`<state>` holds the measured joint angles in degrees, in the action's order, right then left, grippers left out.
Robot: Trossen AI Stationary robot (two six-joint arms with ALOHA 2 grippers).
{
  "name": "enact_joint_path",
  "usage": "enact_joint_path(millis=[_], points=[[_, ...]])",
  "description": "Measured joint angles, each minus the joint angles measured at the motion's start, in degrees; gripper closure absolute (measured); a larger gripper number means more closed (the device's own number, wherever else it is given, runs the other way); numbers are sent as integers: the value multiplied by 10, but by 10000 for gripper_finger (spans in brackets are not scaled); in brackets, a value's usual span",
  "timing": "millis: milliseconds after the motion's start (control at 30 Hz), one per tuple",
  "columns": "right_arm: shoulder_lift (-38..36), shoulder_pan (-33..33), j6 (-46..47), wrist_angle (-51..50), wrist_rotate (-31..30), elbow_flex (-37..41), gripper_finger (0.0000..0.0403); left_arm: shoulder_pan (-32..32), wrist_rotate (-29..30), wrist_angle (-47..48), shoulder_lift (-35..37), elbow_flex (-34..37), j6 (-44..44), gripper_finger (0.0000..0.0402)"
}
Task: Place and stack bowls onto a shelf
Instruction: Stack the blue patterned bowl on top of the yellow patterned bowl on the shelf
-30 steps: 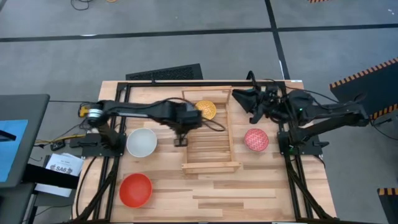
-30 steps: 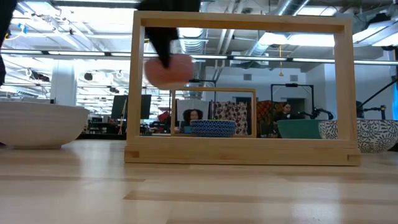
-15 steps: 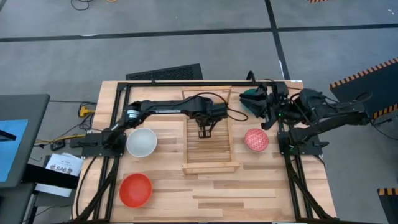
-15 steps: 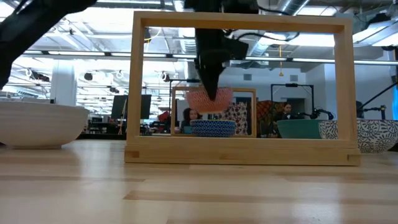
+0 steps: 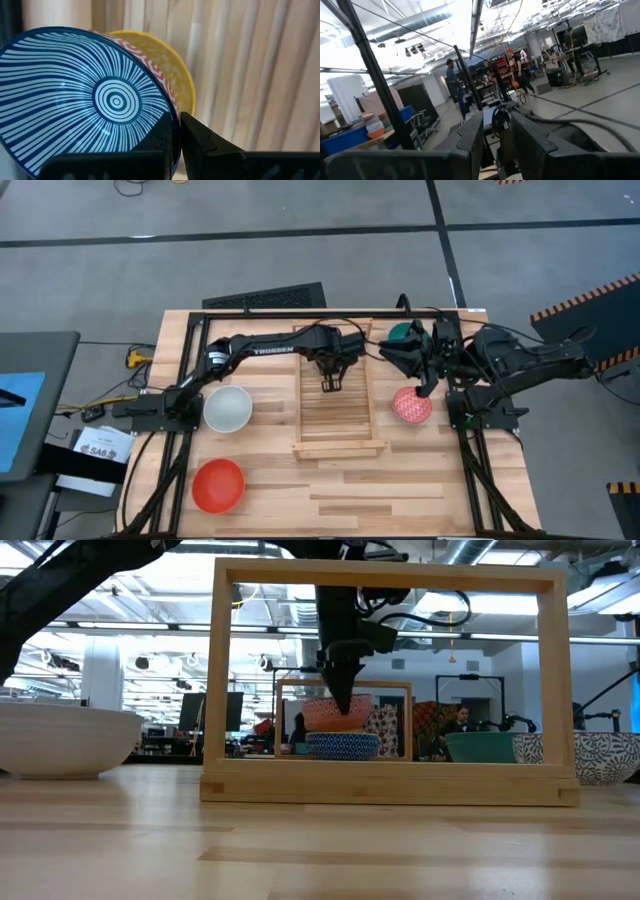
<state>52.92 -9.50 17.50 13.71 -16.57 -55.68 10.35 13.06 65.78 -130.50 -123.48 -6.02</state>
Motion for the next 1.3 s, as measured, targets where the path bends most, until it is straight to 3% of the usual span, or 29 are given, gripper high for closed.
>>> enact_joint_path(millis=[800, 1300], points=[[0, 2, 0, -2, -1, 0, 278, -6, 22, 0, -46, -3, -28, 397], [0, 3, -1, -3, -5, 0, 278, -6, 23, 13, -48, -6, -69, 345]])
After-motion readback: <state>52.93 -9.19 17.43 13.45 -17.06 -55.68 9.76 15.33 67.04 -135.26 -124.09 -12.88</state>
